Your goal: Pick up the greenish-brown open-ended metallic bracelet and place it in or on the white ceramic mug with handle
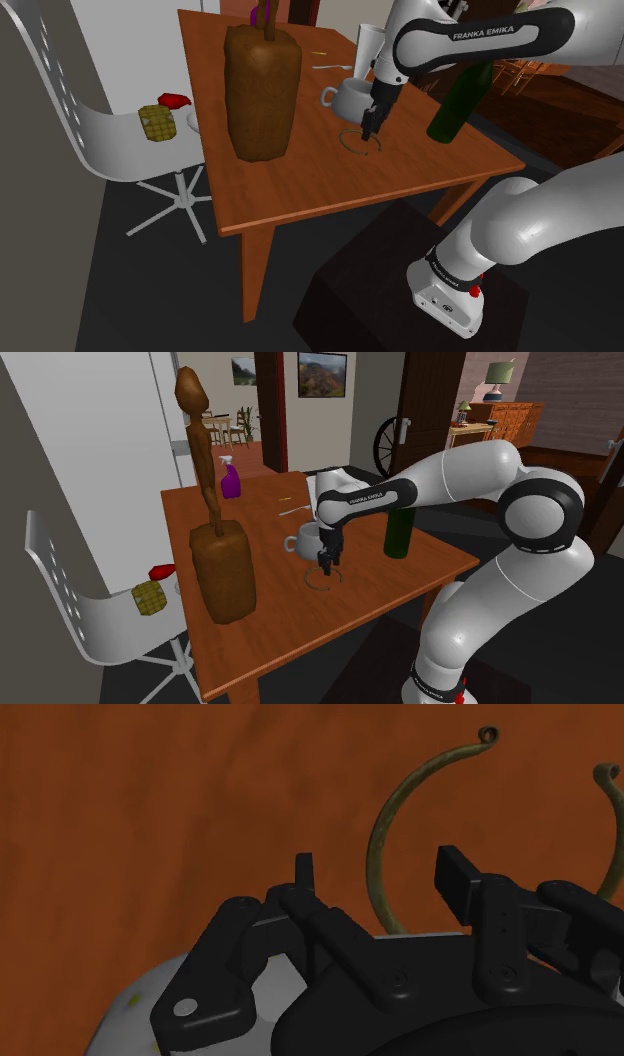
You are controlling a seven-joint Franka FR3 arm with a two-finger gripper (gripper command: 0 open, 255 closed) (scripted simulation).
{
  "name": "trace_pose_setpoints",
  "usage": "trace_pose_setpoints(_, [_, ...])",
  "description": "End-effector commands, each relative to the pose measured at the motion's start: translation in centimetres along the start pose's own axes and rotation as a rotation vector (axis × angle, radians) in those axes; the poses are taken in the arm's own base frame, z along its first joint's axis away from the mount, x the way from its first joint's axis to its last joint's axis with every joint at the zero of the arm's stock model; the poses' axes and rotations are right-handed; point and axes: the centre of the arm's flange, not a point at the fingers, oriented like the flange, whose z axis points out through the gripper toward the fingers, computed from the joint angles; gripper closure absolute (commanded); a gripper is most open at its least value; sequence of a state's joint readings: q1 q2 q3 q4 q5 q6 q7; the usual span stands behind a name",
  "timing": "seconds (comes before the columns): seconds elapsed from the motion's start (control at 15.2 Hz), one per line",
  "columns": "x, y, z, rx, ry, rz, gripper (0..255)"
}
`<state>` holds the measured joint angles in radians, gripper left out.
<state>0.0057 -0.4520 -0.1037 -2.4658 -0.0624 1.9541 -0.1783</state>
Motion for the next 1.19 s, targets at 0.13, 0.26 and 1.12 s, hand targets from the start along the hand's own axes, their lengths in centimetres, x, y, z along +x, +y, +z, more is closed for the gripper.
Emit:
trace_pose_setpoints(0.13, [0.1, 0.0, 0.1, 0.0, -0.001, 0.0, 255])
trace_pose_setpoints(0.26, [0.0, 0.0, 0.0, 0.0, -0.001, 0.0, 255])
trace_pose_setpoints(1.12, [-0.3, 0.0, -4.7, 0.0, -0.001, 0.0, 255])
